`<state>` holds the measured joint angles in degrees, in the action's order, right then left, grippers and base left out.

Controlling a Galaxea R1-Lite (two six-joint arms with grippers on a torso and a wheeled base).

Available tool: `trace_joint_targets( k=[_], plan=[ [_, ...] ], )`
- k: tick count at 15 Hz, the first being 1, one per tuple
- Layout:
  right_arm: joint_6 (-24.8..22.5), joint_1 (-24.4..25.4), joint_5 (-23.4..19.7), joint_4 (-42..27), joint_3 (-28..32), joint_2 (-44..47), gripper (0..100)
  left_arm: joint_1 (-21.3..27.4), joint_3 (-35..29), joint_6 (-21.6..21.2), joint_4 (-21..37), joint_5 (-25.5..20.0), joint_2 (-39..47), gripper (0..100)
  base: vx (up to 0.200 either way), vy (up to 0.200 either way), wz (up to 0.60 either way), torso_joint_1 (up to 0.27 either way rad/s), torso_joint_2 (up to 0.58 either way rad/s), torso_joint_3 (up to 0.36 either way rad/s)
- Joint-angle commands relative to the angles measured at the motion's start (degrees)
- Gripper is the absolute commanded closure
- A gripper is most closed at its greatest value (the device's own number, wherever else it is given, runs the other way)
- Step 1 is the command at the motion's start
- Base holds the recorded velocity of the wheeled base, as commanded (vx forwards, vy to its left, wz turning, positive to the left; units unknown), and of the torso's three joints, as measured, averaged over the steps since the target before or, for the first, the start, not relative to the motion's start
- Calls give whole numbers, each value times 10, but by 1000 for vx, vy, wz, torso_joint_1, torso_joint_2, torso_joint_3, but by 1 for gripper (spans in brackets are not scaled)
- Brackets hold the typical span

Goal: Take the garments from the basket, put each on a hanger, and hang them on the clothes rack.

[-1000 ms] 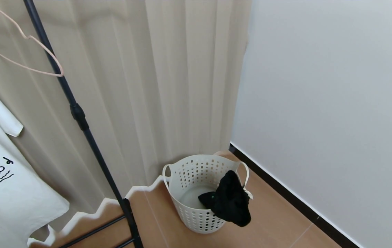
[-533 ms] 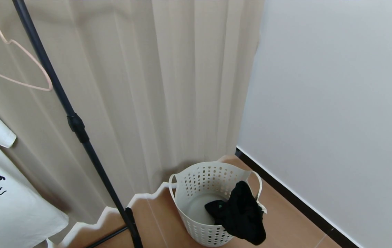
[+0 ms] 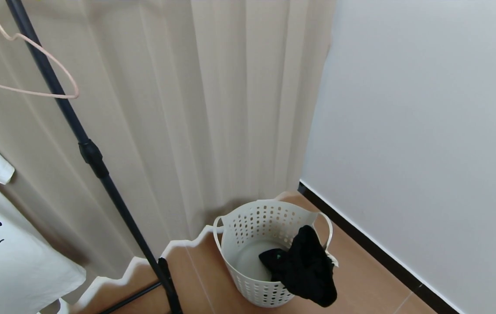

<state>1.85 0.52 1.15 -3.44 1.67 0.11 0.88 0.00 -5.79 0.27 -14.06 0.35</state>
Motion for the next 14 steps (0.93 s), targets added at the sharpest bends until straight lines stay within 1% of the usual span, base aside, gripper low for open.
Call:
trace_joint_targets(
  k=[1,14],
  plan=[
    [0,0,0,0,0,0,0,0,0,0,0,0,1,0,0,0,0,2,-2,-183],
    [0,0,0,0,0,0,0,-1,0,1,0,0,1,0,0,0,0,3,4,-195]
  ],
)
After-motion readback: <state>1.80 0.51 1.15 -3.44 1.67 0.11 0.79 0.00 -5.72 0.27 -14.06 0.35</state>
